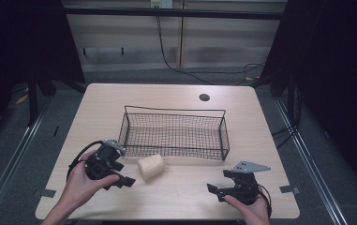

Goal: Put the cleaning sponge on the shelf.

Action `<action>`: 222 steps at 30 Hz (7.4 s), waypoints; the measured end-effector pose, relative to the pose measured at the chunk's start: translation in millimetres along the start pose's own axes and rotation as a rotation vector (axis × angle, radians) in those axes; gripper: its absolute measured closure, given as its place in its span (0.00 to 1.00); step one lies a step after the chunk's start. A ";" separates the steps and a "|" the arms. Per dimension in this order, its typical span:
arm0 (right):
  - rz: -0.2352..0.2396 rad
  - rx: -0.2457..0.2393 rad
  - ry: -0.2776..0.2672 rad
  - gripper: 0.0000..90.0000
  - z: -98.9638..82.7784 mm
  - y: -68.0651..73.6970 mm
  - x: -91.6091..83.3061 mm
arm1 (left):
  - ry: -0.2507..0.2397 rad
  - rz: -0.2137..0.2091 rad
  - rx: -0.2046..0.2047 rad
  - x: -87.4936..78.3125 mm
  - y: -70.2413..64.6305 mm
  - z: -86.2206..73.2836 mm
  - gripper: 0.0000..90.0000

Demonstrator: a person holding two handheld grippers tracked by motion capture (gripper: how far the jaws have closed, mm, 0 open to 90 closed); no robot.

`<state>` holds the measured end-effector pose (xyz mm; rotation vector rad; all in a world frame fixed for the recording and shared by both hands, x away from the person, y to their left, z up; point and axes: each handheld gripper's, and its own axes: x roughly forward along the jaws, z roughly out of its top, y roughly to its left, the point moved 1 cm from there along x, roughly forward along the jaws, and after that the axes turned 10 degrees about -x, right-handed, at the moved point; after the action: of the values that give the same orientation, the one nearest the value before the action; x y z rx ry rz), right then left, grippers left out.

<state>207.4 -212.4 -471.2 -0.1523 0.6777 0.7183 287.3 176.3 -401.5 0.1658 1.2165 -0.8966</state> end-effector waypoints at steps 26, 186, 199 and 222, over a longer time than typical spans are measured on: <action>0.021 0.004 0.016 0.16 -1.0 0.9 1.4 | 0.188 0.081 0.036 29.6 -10.9 58.3 0.36; 0.050 0.022 0.033 0.16 -1.9 2.3 3.5 | 0.262 0.239 -0.129 -28.6 3.8 152.4 0.29; 0.050 0.025 0.030 0.16 -2.2 1.7 3.3 | 0.262 0.262 -0.280 -17.3 18.2 161.6 0.29; 0.052 0.027 0.031 0.16 -2.2 2.2 2.7 | 0.247 0.360 -0.535 5.6 38.9 160.6 0.29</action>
<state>206.3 -210.0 -474.3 -0.1219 0.7225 0.7578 432.4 109.6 -358.4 0.0602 1.5546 -0.2245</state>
